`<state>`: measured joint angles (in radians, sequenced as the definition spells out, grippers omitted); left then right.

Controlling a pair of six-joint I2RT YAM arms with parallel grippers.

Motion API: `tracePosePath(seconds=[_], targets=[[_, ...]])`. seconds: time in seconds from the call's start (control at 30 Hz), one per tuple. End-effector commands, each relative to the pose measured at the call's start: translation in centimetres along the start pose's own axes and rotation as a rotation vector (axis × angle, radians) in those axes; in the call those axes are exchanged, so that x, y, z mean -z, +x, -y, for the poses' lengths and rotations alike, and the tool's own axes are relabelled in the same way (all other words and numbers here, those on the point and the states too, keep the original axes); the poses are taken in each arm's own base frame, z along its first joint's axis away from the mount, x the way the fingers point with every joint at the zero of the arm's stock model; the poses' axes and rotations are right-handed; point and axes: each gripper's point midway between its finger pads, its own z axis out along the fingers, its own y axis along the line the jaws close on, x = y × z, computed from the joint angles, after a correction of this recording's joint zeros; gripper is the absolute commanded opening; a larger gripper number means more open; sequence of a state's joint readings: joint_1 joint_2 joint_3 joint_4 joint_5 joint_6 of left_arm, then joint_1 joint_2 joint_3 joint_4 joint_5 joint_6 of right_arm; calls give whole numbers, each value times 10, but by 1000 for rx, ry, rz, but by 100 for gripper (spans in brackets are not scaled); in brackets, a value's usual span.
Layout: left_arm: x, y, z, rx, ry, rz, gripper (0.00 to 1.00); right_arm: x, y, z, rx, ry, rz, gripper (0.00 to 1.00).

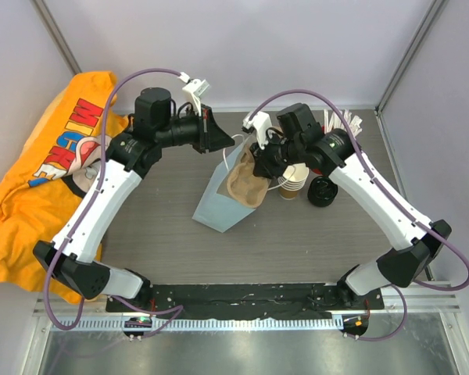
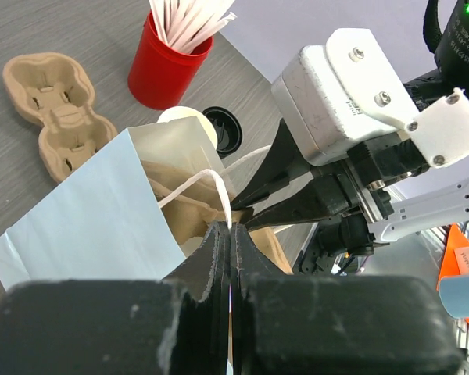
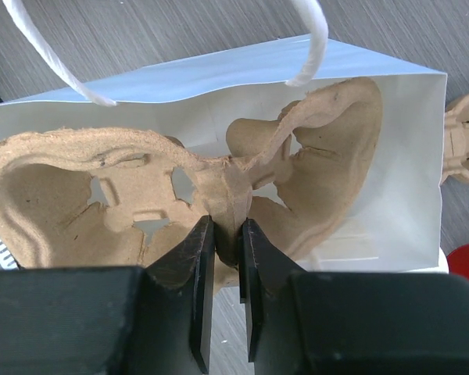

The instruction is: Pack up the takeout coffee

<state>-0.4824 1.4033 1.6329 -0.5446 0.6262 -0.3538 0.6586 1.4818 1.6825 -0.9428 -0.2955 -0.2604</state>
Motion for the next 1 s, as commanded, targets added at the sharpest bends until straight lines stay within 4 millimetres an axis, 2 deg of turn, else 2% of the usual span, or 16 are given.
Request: tracePosePath(seconds=[0.0,0.2,0.43,0.5,0.77,0.97], targets=[[9,-4,9,-42,13,17,0,-5,-13,8,41,36,44,21],[17,-4,5,-63,-24,20,0,-13,-17,23,55,97,30,20],[27,-7,-6,-41,-74,44,4,-34,-18,24,51,107,-1,21],[30,-8,-11,-37,-102,56,5,-37,-23,22,45,109,11,21],[33,9,-36,4,-180,40,6,-48,-39,25,24,127,44,21],[33,6,-36,63,-169,60,5,-45,-57,29,4,153,100,21]])
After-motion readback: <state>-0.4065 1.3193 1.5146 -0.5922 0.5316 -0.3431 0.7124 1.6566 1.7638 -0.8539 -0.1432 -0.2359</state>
